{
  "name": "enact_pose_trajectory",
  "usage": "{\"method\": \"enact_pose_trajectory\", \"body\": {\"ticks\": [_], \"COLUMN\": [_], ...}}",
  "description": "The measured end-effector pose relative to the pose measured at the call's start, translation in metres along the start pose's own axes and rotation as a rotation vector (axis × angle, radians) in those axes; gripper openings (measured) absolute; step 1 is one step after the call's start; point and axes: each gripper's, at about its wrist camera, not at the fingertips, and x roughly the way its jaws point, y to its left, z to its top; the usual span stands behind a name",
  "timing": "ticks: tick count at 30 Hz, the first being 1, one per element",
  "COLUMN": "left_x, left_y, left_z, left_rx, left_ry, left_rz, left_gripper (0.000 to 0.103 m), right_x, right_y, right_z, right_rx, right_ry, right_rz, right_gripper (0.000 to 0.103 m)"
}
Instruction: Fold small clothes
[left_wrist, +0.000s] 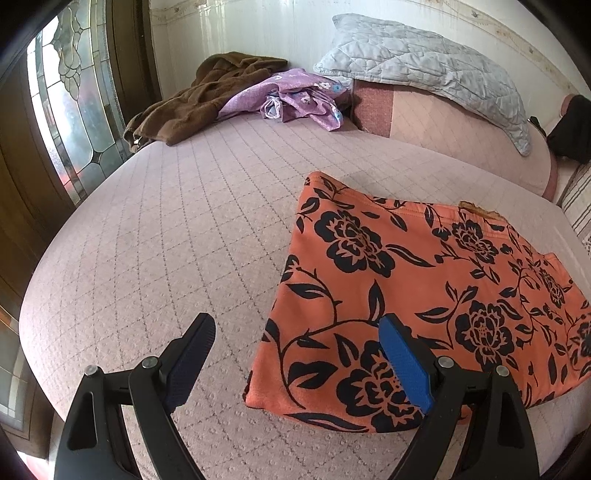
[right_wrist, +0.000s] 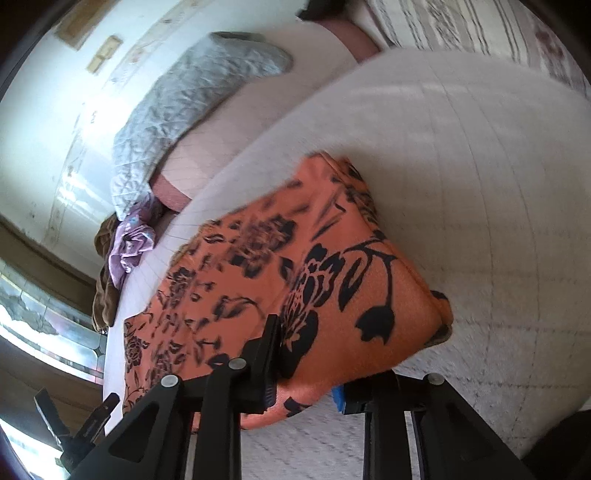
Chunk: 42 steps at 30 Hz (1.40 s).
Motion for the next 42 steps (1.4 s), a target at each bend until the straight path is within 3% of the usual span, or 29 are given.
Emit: {"method": "enact_pose_trajectory", "body": {"ticks": [7, 10, 14, 16, 20, 24, 27, 30, 33, 37, 40, 42], "left_x": [0.005, 0.010, 0.028, 0.040, 0.042, 0.030, 0.020, 0.017, 0.015, 0.009, 0.006, 0.008], "left_y": [0.003, 0.003, 0.001, -0.001, -0.003, 0.006, 0.021, 0.036, 0.055, 0.081, 0.087, 0.085], "left_z": [0.000, -0.001, -0.006, -0.008, -0.005, 0.004, 0.012, 0.018, 0.023, 0.026, 0.027, 0.028], "left_rx": [-0.015, -0.017, -0.015, -0.022, -0.023, -0.064, -0.102, -0.132, -0.170, -0.227, -0.233, -0.228], "left_ry": [0.015, 0.026, 0.079, 0.104, 0.105, 0.069, 0.023, 0.007, -0.006, -0.036, -0.057, -0.053], "left_rz": [0.001, 0.008, 0.024, 0.017, 0.015, -0.002, 0.022, 0.054, 0.100, 0.162, 0.196, 0.180], "left_gripper": [0.091, 0.091, 0.091, 0.091, 0.091, 0.091, 0.091, 0.091, 0.091, 0.091, 0.091, 0.091], "right_x": [-0.012, 0.000, 0.022, 0.020, 0.021, 0.012, 0.000, -0.010, -0.012, 0.006, 0.018, 0.022], "right_y": [0.019, 0.007, -0.031, -0.043, -0.033, 0.003, 0.042, 0.089, 0.144, 0.219, 0.242, 0.234], "right_z": [0.008, 0.003, -0.013, -0.014, -0.009, -0.005, 0.001, 0.007, 0.003, -0.029, -0.049, -0.054], "right_rx": [-0.011, 0.028, 0.187, 0.238, 0.196, 0.018, -0.080, -0.148, -0.211, -0.324, -0.374, -0.343], "right_ry": [-0.025, 0.013, 0.109, 0.080, 0.083, 0.052, 0.009, -0.012, 0.003, 0.059, 0.074, 0.120], "right_rz": [0.021, 0.016, 0.036, 0.091, 0.059, -0.009, -0.009, 0.054, 0.178, 0.293, 0.303, 0.304], "right_gripper": [0.022, 0.025, 0.031, 0.031, 0.032, 0.028, 0.026, 0.026, 0.022, 0.022, 0.023, 0.024]}}
